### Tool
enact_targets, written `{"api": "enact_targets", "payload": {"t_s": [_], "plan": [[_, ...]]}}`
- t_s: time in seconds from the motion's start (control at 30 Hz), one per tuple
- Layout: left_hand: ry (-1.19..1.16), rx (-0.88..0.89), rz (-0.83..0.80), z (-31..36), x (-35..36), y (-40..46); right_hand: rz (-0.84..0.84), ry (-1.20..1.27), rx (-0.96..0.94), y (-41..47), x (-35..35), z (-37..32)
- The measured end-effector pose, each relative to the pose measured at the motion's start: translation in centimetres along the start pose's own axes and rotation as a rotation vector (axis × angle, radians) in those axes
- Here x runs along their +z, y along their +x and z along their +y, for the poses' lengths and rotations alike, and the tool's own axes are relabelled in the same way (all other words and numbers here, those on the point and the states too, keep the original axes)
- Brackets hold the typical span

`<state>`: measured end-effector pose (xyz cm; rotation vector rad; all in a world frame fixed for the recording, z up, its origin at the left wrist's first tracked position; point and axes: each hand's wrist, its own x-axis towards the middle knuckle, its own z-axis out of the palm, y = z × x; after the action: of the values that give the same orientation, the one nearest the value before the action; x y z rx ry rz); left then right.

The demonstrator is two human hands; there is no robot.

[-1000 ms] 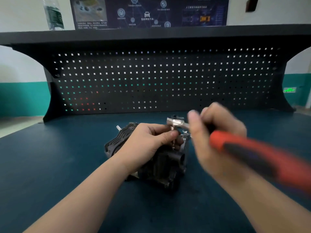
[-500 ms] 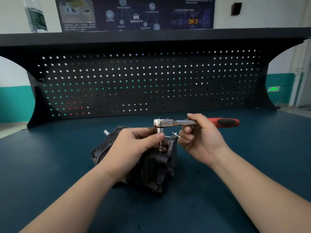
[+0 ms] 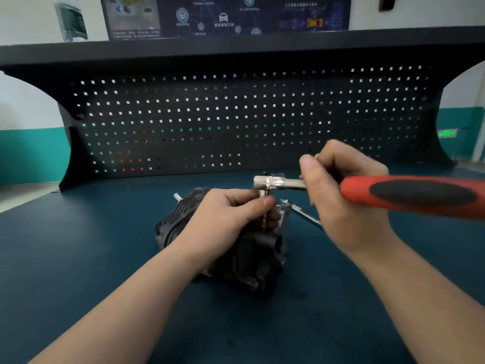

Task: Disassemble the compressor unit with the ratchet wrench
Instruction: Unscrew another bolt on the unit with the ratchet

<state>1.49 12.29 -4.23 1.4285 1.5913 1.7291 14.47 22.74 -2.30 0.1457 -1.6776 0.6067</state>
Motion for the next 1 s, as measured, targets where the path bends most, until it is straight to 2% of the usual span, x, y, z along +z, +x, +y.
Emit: {"api": "enact_targets", "payload": {"t_s": [0.13, 0.23, 0.33, 0.4, 0.47, 0.53, 0.63, 0.7, 0.77, 1.0], "plan": [[-0.027, -0.001, 0.069, 0.0, 0.3, -0.1, -0.044, 0.438, 0.546, 0.8, -0.9, 2.6], [-0.068, 0.002, 0.075, 0.1, 0.3, -0.2, 0.001, 0.762, 0.923, 0.6, -0.7, 3.8], [-0.081, -0.023, 0.001, 0.1, 0.1, 0.0, 0.129, 0.882, 1.047, 0.2, 0.1, 3.9], [-0.126, -0.054, -0.039, 0.0, -0.3, 0.0, 0.182, 0.847, 0.967, 0.3, 0.7, 3.0], [-0.122, -0.068, -0.041, 0.3, -0.4, -0.1, 0.191, 0.699, 0.757, 0.5, 1.1, 1.3], [-0.04, -0.048, -0.032, 0.3, -0.1, -0.1, 0.148, 0.338, 0.389, -0.1, 1.5, -0.6], [0.045, 0.001, 0.028, 0.4, 0.4, 0.0, -0.07, -0.146, -0.178, -1.3, 2.7, -2.6], [0.135, 0.05, 0.0, 0.3, 0.2, 0.0, -0.145, -0.218, -0.302, -1.3, 2.7, -2.6], [0.09, 0.054, -0.038, 0.0, -0.1, -0.1, -0.088, -0.072, -0.139, -0.9, 1.6, -1.5], [-0.065, 0.0, 0.034, -0.1, -0.1, -0.1, 0.082, 0.771, 0.858, 0.6, -0.1, 2.8]]}}
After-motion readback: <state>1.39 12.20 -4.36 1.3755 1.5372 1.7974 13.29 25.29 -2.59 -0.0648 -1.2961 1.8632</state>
